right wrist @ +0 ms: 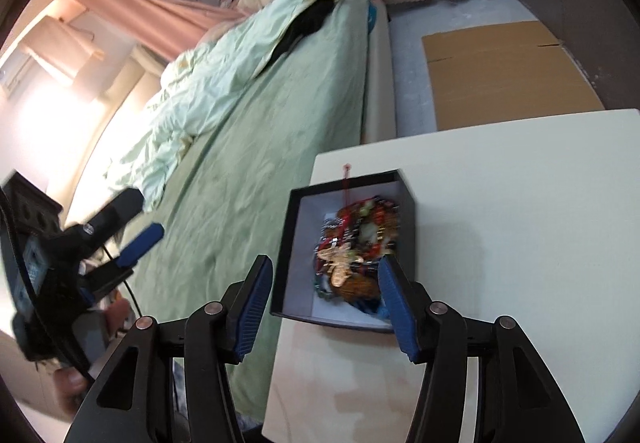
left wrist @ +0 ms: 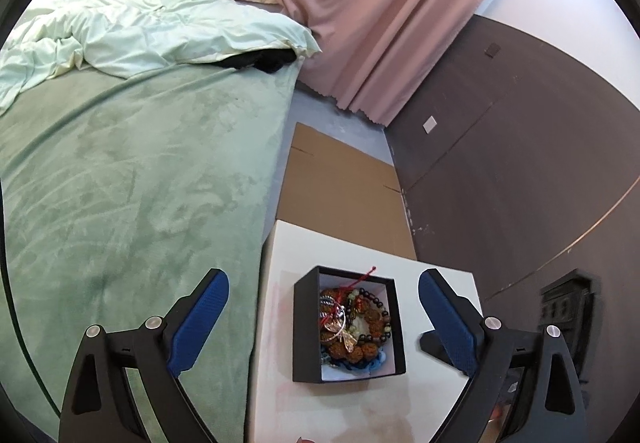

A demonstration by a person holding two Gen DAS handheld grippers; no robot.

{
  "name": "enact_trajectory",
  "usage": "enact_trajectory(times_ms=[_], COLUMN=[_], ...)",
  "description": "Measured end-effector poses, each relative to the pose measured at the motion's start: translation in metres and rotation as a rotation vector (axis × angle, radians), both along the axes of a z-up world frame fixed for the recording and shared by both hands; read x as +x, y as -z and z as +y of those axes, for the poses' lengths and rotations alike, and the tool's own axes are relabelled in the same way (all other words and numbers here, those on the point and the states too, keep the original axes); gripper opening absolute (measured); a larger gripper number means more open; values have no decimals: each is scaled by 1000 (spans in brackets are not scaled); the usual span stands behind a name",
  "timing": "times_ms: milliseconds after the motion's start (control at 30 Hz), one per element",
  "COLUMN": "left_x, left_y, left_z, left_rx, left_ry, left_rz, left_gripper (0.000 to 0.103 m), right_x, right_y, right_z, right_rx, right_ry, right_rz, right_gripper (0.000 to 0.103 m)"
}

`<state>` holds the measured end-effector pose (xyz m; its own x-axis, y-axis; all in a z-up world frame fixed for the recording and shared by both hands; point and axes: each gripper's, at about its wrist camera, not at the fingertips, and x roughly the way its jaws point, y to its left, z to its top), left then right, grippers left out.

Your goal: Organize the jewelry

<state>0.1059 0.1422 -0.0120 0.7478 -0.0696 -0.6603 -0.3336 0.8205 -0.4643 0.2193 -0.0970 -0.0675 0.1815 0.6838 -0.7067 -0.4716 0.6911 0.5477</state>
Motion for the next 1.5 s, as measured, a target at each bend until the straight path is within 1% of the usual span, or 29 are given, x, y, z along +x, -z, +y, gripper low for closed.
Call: enact_trajectory(times_ms=[100,233,333,433,500,567,600,700,733,767,800,833,900,1033,1100,1133,1233,1400,1500], left_x=[-2,-5,-9,-19,-24,-27,-30,-34,-34,-34,-36,-38,-42,-56,-62,-65,-72,-81,-83], left_y=[-1,-3,-9,-21,-29,-34,-38,-42,-42,-41,-40,-40,-39,-41,-43,-43,-39,-30,-32], left_z=[-8,-23,-33,-40,-45,-51,-57,-74,-78,-83,-89,-92,-100,-121,-129,-134,-142,-150,-151], left_rx=[11,57,76,105,123,140,164,229,245,260,273,279,294,365,384,387,396,421,420], left_ry=[17,55,79,91,93,104,118,146,154,163,172,177,183,214,232,241,255,251,254], left_rz=[2,7,2,-36,-52,-68,-85,-104,-103,-101,-101,-103,-112,-150,-166,-173,-175,-156,-159], left_gripper=[96,96,96,97,101,101,102,103,103,103,103,103,103,103,103,103,103,103,103], right_x=[-4,-8,-9,-12,-17,-21,-23,-30,-36,-39,-43,-48,-53,-69,-77,-80,-89,-99,-105], right_y=[-10,-19,-26,-36,-43,-48,-50,-57,-58,-58,-57,-56,-56,-59,-57,-56,-56,-54,-49], right_z=[-21,-41,-55,-66,-72,-78,-80,-88,-94,-98,-101,-106,-112,-130,-136,-139,-146,-158,-166], right_rx=[-7,-13,-24,-33,-34,-36,-47,-93,-97,-100,-108,-122,-136,-145,-151,-160,-177,-160,-205], right_ry=[35,73,120,164,176,180,179,211,224,229,230,229,231,240,236,236,236,243,260], right_rz=[-29,-53,-81,-123,-151,-165,-169,-211,-231,-238,-243,-249,-257,-300,-309,-312,-333,-345,-357], right_gripper=[56,56,56,56,56,56,56,63,72,86,93,96,96,96,99,103,103,103,103])
